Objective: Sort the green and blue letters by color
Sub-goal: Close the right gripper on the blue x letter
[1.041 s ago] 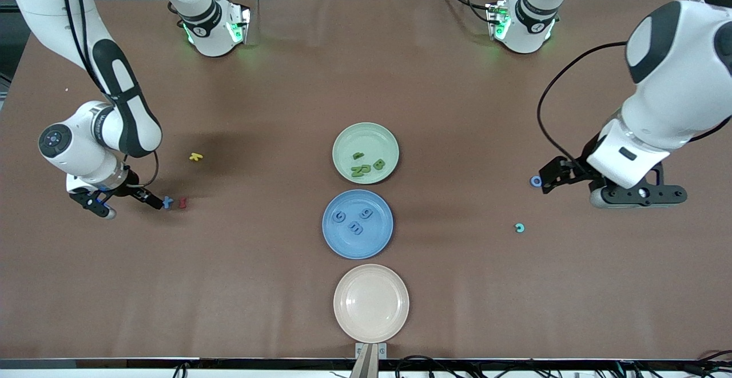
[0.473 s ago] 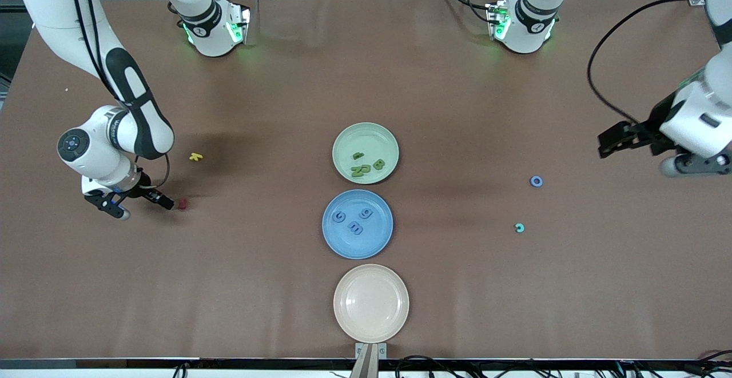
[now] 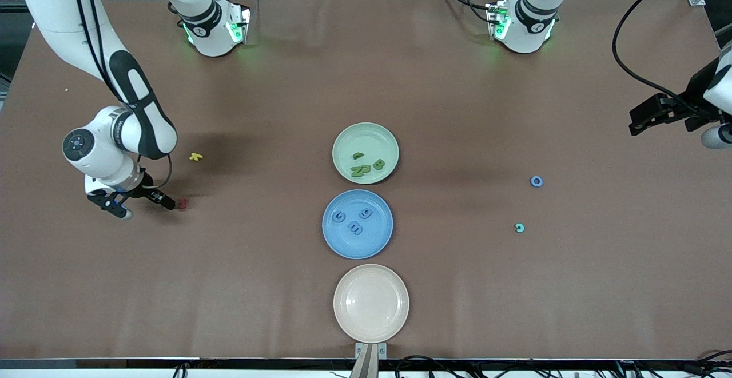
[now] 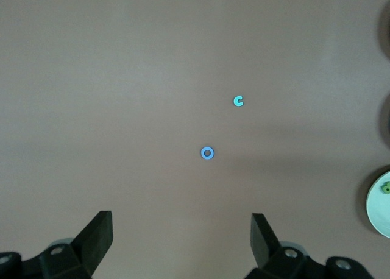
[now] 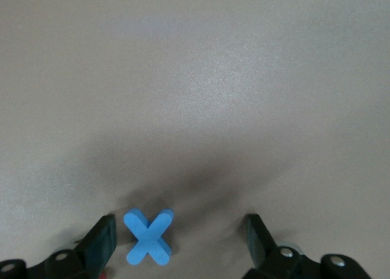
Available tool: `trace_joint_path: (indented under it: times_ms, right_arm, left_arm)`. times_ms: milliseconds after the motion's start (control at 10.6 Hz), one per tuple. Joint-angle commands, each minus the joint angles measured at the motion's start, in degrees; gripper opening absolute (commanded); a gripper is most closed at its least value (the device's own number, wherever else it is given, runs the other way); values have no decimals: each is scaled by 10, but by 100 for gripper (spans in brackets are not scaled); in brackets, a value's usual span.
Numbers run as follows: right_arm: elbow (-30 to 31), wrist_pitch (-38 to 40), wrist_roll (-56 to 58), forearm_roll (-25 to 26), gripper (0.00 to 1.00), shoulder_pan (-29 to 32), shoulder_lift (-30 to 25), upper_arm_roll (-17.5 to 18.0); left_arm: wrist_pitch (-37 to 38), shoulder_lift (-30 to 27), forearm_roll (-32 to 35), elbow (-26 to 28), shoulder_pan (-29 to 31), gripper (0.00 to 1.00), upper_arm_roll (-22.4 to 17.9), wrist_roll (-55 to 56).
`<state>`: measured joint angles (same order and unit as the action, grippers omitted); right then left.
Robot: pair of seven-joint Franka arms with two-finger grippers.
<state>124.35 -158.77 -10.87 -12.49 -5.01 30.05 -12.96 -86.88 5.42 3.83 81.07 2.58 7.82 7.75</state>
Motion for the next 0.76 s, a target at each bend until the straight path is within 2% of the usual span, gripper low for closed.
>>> trace_joint_path:
  times_ms: [0,95,189,378,662]
  right_arm:
    - [14,-30,-7,-5,87,-2,6,7]
    - [14,-29,-7,-5,78,-2,6,8]
    - [14,-29,-7,-5,72,-2,5,14]
    - [15,-28,-8,-5,65,-1,4,15]
    - [15,-26,-8,-6,56,-1,3,16]
  left_arm:
    - [3,-24,-22,16,-6,100,-11,-15]
    - [3,-26,-27,22,-7,100,-11,-16]
    - [-6,-36,-30,44,-6,100,-11,-16]
    - [-72,-81,-40,124,-7,100,-9,-17]
    - [-74,-83,-40,122,-6,100,-5,-17]
